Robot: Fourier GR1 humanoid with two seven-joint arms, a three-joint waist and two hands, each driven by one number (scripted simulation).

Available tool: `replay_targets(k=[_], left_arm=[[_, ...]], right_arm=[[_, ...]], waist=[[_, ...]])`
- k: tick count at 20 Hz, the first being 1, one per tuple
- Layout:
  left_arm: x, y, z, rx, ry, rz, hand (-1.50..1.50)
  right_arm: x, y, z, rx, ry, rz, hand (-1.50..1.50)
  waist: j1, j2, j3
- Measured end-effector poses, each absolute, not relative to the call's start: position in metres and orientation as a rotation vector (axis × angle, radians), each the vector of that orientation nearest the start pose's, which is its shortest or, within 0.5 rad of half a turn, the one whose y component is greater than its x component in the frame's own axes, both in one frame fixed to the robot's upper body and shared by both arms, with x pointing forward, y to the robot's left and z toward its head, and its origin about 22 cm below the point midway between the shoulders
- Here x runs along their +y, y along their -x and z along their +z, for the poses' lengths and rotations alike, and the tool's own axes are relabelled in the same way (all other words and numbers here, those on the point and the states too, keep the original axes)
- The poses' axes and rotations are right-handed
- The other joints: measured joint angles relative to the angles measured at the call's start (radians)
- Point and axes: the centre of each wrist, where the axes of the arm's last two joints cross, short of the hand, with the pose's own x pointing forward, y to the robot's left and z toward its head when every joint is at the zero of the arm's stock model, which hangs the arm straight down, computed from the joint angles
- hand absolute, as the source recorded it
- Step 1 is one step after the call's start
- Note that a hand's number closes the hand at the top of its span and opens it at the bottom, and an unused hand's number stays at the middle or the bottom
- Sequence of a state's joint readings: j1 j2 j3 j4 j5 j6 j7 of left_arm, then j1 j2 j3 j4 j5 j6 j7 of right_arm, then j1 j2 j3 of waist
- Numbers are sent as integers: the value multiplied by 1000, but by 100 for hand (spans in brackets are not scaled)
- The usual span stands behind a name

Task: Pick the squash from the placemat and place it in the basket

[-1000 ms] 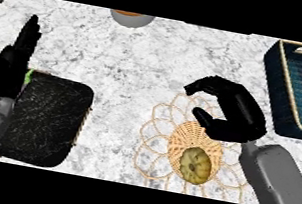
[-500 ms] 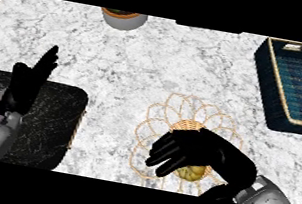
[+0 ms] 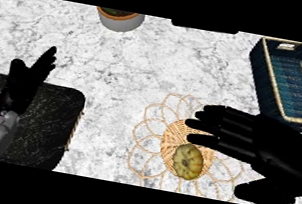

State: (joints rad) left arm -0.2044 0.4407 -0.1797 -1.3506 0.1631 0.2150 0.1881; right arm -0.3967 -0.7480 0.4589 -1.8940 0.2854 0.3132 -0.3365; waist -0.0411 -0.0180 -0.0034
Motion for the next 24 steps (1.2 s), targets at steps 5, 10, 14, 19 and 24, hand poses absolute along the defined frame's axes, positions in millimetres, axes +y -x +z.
replay_targets(k=[5,10,14,19,24], left_arm=[[288,-288,21,-1340,-293,-188,0],[286,-290,25,-1353,-281,-195,0],[284,-293,29,-1355,-274,-206,0],[282,-289,26,-1358,-268,-200,0],[277,-295,25,-1356,-270,-207,0]], right_arm=[[-225,-242,197,-1682,96,1985,-150],[-226,-222,217,-1515,88,2081,-150],[-223,-216,220,-1475,99,2071,-150],[-229,-210,214,-1504,131,2020,-150],[-228,-211,202,-1558,182,1977,-150]], waist=[[13,6,0],[25,12,2],[34,15,3],[37,16,3],[39,18,3]])
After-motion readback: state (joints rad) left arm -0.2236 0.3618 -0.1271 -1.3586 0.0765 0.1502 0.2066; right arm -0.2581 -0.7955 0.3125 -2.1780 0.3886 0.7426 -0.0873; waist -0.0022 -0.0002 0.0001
